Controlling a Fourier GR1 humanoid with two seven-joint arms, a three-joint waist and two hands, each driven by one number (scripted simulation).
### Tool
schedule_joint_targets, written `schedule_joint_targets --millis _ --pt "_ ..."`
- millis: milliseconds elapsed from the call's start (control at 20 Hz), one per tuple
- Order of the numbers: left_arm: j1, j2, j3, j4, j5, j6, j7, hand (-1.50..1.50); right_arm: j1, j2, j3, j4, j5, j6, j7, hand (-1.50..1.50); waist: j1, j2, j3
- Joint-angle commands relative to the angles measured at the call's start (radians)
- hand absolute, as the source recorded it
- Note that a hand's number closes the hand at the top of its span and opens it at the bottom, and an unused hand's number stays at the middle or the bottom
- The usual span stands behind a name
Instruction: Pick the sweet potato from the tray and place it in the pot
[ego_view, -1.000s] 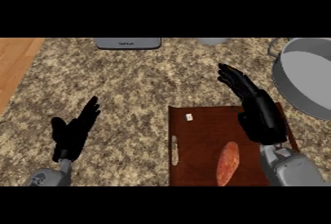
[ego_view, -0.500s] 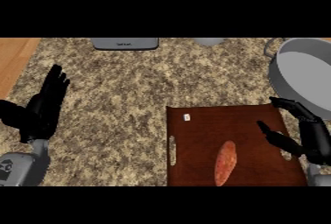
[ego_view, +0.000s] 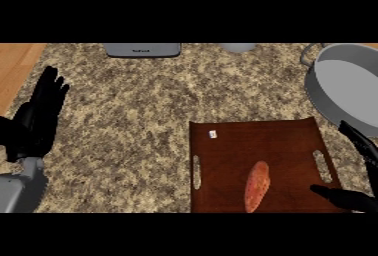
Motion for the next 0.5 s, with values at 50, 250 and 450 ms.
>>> schedule_joint_targets --millis 50,250,450 --pt "0.034 -0.004 0.018 0.008 0.005 -0.03 -0.052 0.0 -0.01 -0.172 0.043 -0.128 0.038 0.13 0.231 -1.5 0.007 0.001 -0.004" --pt "-0.027 -0.025 -0.012 0.045 -0.016 -0.015 -0.016 0.0 -0.031 -0.197 0.209 -0.244 0.181 0.151 0.437 -1.5 0.003 0.003 -0.005" --pt "-0.028 -0.02 -0.015 -0.02 -0.033 0.019 0.039 0.0 -0.074 -0.247 0.29 -0.31 0.265 0.22 0.627 -1.5 0.018 0.001 -0.003"
